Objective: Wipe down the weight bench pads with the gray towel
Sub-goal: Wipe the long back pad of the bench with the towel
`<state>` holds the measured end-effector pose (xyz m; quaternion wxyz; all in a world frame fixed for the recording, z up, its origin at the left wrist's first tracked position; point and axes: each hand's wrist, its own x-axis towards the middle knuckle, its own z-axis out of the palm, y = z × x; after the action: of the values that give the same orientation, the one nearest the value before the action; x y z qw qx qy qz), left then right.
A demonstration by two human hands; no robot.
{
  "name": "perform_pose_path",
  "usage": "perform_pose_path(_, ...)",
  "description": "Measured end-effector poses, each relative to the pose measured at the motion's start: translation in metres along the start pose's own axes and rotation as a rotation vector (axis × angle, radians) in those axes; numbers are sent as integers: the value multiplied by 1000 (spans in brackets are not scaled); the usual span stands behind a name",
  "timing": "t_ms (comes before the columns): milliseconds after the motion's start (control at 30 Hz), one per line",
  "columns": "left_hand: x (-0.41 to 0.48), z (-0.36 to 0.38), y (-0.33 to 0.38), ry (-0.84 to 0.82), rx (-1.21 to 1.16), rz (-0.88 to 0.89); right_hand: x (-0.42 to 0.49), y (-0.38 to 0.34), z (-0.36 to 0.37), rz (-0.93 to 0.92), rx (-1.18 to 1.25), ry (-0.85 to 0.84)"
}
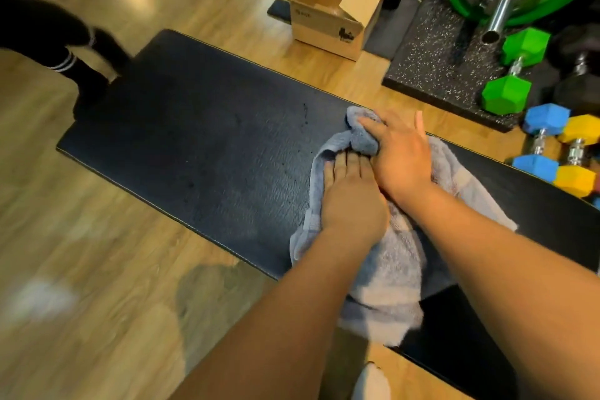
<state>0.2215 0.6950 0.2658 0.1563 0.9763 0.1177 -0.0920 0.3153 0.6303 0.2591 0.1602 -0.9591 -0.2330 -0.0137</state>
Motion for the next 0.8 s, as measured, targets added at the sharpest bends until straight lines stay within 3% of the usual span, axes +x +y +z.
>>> perform_pose_path(133,-83,29,-8,65,-57,-38,-73,-23,-7,-18,289,-15)
perform_pose_path(233,-157,62,-17,156,-118,-66,-157,-41,-10,-108,489,-192)
perform_pose_path(367,-158,58,-5,132,-110,-81,-151,-22,-4,-339,313,-112)
perform_pose_path(500,-77,24,4,64,-40,3,-71,-3,-9,-172,4,73)
perform_pose_path(633,6,2,9,-22,3,34,3,12,-10,31,-208,84)
perform_pose_path(733,0,6,16,-2,-14,-37,14,4,-10,113,-207,34)
perform_pose_path(800,-40,17,15,63,-58,-80,-7,-9,-11,33,-89,3)
